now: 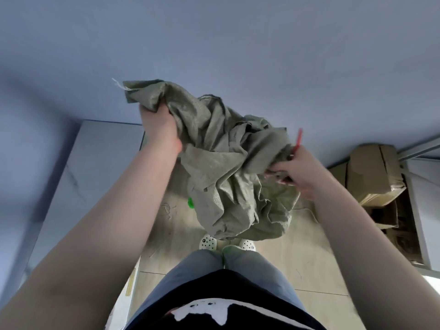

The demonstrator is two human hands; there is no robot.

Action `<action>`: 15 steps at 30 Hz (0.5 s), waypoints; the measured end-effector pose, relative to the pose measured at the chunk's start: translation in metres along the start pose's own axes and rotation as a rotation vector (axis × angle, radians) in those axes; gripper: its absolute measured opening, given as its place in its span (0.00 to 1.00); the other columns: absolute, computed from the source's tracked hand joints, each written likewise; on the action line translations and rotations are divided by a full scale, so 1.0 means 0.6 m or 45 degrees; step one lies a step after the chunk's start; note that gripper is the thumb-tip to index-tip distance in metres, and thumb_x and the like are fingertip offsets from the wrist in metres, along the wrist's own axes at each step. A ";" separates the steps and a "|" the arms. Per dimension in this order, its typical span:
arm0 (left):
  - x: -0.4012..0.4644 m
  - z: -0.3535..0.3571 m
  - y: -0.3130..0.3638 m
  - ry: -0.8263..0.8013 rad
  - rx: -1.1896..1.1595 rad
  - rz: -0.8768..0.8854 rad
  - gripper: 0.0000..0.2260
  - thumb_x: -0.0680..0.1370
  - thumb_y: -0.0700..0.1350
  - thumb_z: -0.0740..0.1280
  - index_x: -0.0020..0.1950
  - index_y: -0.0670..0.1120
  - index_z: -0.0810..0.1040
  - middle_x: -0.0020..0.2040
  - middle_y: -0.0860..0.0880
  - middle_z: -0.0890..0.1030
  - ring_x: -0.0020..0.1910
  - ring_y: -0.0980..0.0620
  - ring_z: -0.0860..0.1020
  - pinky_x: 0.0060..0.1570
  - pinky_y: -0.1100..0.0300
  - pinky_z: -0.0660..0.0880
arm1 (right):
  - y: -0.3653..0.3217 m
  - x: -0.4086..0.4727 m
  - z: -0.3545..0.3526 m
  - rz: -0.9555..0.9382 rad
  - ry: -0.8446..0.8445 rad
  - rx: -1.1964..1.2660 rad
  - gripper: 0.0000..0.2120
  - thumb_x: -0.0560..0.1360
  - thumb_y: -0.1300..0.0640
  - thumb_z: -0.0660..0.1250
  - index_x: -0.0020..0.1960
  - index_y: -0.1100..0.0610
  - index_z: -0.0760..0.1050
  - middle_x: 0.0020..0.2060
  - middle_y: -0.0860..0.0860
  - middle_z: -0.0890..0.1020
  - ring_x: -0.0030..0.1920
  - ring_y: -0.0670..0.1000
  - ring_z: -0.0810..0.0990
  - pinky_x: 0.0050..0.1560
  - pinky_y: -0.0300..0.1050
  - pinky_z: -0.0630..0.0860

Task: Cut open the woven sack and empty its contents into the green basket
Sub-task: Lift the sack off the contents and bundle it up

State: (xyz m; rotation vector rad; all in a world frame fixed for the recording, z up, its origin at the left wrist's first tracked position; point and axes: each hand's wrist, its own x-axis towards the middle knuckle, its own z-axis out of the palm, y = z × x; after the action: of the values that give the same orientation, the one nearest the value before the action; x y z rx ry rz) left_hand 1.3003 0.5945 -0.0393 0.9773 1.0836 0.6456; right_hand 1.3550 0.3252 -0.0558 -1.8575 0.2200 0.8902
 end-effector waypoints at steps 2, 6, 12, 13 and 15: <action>0.039 -0.034 0.012 0.078 0.166 0.044 0.15 0.73 0.45 0.65 0.59 0.45 0.77 0.51 0.44 0.83 0.49 0.46 0.83 0.51 0.51 0.81 | 0.021 0.004 -0.059 0.006 0.417 -0.039 0.18 0.68 0.67 0.70 0.56 0.65 0.70 0.47 0.67 0.81 0.36 0.57 0.81 0.35 0.53 0.82; 0.088 -0.094 0.030 0.140 0.526 -0.071 0.02 0.76 0.41 0.65 0.44 0.46 0.74 0.31 0.49 0.72 0.23 0.55 0.68 0.20 0.70 0.62 | 0.017 -0.013 -0.149 0.169 0.827 0.268 0.11 0.78 0.64 0.57 0.59 0.62 0.72 0.46 0.57 0.77 0.39 0.50 0.75 0.38 0.45 0.74; 0.125 -0.147 0.056 0.168 0.734 -0.045 0.04 0.72 0.44 0.64 0.39 0.51 0.71 0.34 0.50 0.73 0.29 0.52 0.70 0.30 0.61 0.67 | -0.008 -0.036 -0.191 0.030 0.946 0.155 0.10 0.78 0.64 0.58 0.58 0.56 0.68 0.37 0.50 0.71 0.37 0.50 0.73 0.49 0.42 0.68; 0.124 -0.148 0.063 0.180 0.743 -0.059 0.03 0.71 0.45 0.64 0.39 0.52 0.72 0.35 0.49 0.74 0.31 0.49 0.72 0.31 0.60 0.68 | -0.014 -0.041 -0.192 0.024 0.975 0.098 0.11 0.78 0.65 0.57 0.59 0.57 0.69 0.40 0.53 0.73 0.42 0.53 0.74 0.49 0.43 0.69; 0.118 -0.132 0.076 0.142 0.595 -0.095 0.05 0.72 0.43 0.64 0.47 0.50 0.76 0.40 0.48 0.77 0.38 0.48 0.76 0.30 0.61 0.75 | -0.036 -0.042 -0.180 0.066 0.908 0.001 0.12 0.77 0.65 0.58 0.60 0.60 0.70 0.47 0.57 0.75 0.50 0.55 0.75 0.49 0.47 0.74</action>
State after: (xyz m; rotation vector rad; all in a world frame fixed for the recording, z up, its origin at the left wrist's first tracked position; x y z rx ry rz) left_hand 1.2529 0.7000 -0.0401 1.3034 1.3991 0.3940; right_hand 1.4000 0.2370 -0.0013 -2.1122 0.7044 0.2239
